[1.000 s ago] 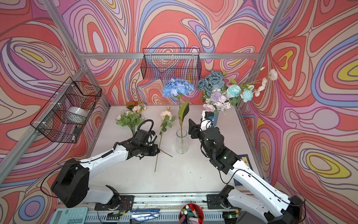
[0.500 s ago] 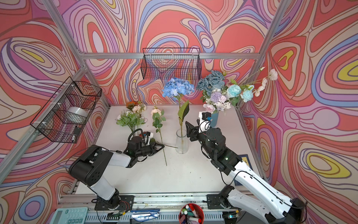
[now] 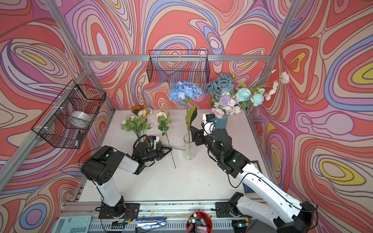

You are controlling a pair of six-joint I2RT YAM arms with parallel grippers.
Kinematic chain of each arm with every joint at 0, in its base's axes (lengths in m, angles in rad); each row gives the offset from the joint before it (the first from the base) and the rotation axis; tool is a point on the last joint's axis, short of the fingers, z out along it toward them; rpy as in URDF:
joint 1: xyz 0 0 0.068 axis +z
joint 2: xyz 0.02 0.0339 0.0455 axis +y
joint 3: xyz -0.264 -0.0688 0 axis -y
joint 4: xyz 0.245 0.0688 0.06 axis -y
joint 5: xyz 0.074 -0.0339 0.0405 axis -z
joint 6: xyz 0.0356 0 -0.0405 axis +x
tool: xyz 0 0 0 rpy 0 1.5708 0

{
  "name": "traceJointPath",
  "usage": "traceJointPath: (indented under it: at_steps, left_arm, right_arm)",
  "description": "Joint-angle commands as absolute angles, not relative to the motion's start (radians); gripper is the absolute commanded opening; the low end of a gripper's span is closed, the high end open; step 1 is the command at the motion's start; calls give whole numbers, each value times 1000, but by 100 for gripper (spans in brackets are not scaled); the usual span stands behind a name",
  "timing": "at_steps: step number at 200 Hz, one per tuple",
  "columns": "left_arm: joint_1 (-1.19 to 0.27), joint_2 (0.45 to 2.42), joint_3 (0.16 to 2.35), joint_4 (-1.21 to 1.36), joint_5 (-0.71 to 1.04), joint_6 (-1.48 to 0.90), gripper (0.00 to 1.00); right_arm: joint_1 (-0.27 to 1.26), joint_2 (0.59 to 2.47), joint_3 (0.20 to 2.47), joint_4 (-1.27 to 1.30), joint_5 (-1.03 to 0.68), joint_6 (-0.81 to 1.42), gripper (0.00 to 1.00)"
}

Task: Arrange the flowers into the vase
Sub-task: 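Reach the right gripper to the peach rose stem held by the left and grasp it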

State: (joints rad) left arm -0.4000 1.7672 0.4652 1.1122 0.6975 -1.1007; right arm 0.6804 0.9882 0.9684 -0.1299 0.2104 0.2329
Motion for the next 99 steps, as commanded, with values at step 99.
traceJointPath:
  at_steps: [99]
  left_arm:
    - [-466,1224,500,393,504,-678,0]
  right_arm:
    - [845,1199,1168,-238,116,258,55]
